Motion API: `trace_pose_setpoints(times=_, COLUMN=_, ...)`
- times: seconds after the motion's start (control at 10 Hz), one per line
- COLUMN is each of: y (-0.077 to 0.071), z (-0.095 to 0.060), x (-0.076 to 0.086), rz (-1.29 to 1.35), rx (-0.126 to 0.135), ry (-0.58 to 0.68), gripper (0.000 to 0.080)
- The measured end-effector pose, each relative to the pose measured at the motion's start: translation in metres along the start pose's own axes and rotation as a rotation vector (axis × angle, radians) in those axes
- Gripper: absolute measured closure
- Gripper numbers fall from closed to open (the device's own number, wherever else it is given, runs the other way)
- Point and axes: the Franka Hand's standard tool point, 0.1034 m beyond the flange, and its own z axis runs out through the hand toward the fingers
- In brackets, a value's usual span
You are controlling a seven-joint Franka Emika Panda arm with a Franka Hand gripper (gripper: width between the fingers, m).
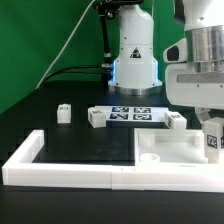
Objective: Assemble one leg
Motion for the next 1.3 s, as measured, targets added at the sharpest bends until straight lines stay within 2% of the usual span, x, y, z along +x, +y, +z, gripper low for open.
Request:
trace_pose_setpoints(times=0.1, y=-0.0007, z=-0.0001, x=-0.0020, rz=0.159, rx=0.002, ry=-0.006, gripper=0.0505)
trace_pose_setpoints(times=0.4, y=-0.0018, z=0.0003, x=-0.0052, rz=0.379, rx=0.008, ry=-0.019, gripper=0.0505)
trace_pose_setpoints(times=0.5, y=-0.0017, z=0.0004, x=-0.0051, rz=0.299, rx=0.008, ry=-0.018, gripper=0.0468)
trace_pose_setpoints(times=0.6, y=-0.0021, z=0.0006, x=-0.0065, rz=0.296, rx=0.009, ry=-0.019, gripper=0.0468)
trace_pose_setpoints(times=0.7, y=-0.0031, z=0.0012, x=-0.0099, rz=0.221, rx=0.007, ry=-0.016, gripper=0.0257)
trace_pose_setpoints(times=0.8, y=-0.0027, z=0.0019, x=-0.0098, rz=0.032, rx=0.006, ry=-0.009, gripper=0.0183)
trace_pose_setpoints(times=1.1, y=-0.0043, z=0.0012, x=-0.0103, rz=-0.363, rx=-0.011, ry=0.004, gripper=0.0151)
trace_pose_setpoints(times=1.3, y=-0.0053, z=-0.0002, x=-0.0036, rz=-0.626, rx=-0.026, ry=0.000, gripper=0.0151)
